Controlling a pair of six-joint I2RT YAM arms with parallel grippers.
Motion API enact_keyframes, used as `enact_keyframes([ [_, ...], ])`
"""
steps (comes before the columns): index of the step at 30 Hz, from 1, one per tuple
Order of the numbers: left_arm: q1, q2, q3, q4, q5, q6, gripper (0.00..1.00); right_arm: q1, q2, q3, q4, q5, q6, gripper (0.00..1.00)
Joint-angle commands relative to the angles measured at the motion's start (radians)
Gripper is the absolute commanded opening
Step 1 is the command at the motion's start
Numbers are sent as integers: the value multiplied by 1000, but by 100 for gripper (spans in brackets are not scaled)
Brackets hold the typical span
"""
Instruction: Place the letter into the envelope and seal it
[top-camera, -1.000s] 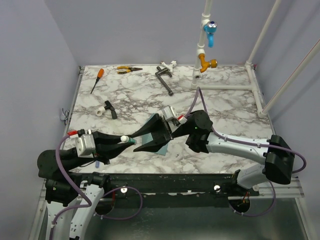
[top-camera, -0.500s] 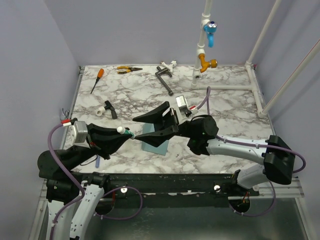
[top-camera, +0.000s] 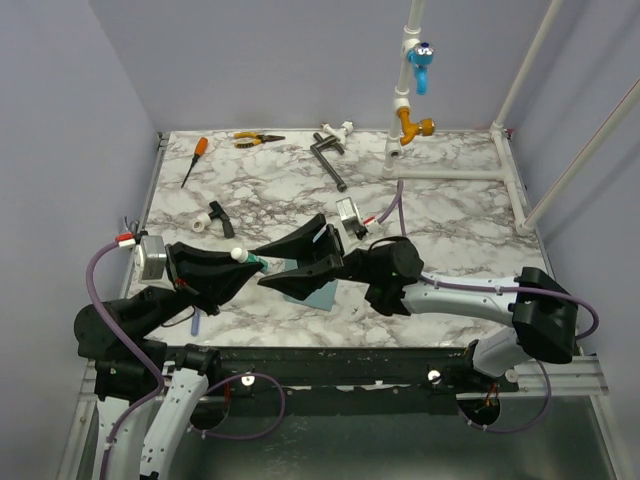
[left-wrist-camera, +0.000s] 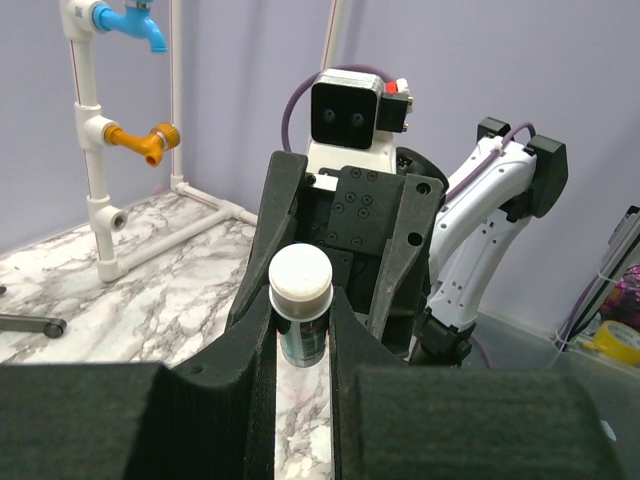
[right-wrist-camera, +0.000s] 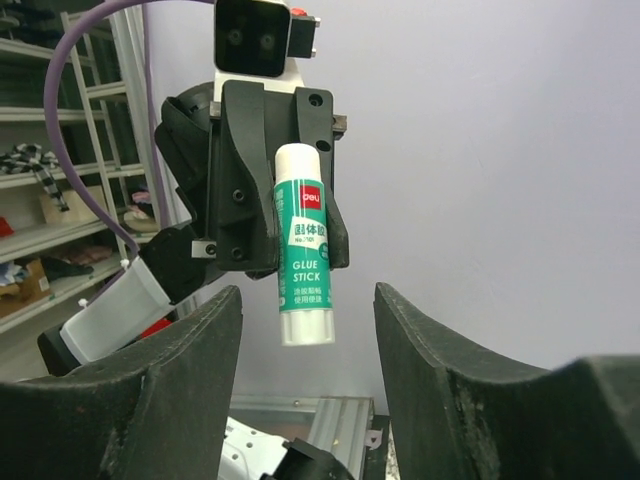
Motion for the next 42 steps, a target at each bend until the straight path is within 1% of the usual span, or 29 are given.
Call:
enact_keyframes([
  [1,5,4,-21,26,-16,-22,0,8,17,35,21,2,-1,57],
  [4,5,5,-20,33,-15,-27,0,8,27,47,7,-3,3,56],
  [5,5,8,-18,35,-13,-27,0,8,29,49,5,-3,5,54],
  [9,5,7,-16,37,-10,-30,0,8,27,66,-35,-2,-1,28],
  [10,4,7,-15,36,-11,-30,0,8,24,67,-53,-1,-13,21],
  [13,5,5,-15,38,-6,-27,0,8,4,72,-133,2,-68,3],
  [14,5,3,-15,38,-1,-25,0,8,-9,75,-182,7,-99,1],
  [15,5,2,-16,31,2,-22,4,6,-23,77,-232,11,-144,1],
  [16,5,0,-15,15,4,-14,22,6,-44,84,-310,14,-195,1],
  [17,5,-4,-12,-13,4,7,47,6,-69,97,-405,12,-273,1],
  [18,5,-8,-3,-51,7,50,61,7,-89,117,-540,5,-358,0],
  [19,5,-13,12,-108,5,98,71,6,-108,153,-671,6,-480,1],
  [21,5,-17,42,-214,19,218,75,6,-132,213,-948,41,-682,0],
  [22,5,-15,54,-258,38,271,78,7,-139,236,-1050,53,-795,1],
  [25,5,7,82,-404,106,425,79,8,-146,303,-1330,44,-1058,1],
  [26,5,24,92,-449,114,451,79,9,-146,323,-1383,47,-1121,0],
  [27,4,35,98,-476,114,471,79,11,-147,336,-1420,63,-1150,1],
  [30,4,69,126,-562,138,555,77,24,-168,339,-1470,101,-1234,1],
  [33,5,84,145,-606,125,610,77,46,-185,329,-1483,151,-1288,1],
  [35,4,93,146,-609,117,621,75,57,-196,320,-1477,164,-1299,1],
  [40,3,117,127,-624,135,638,72,70,-227,275,-1402,158,-1301,1],
  [42,3,132,122,-631,148,638,67,76,-225,276,-1400,157,-1304,1],
])
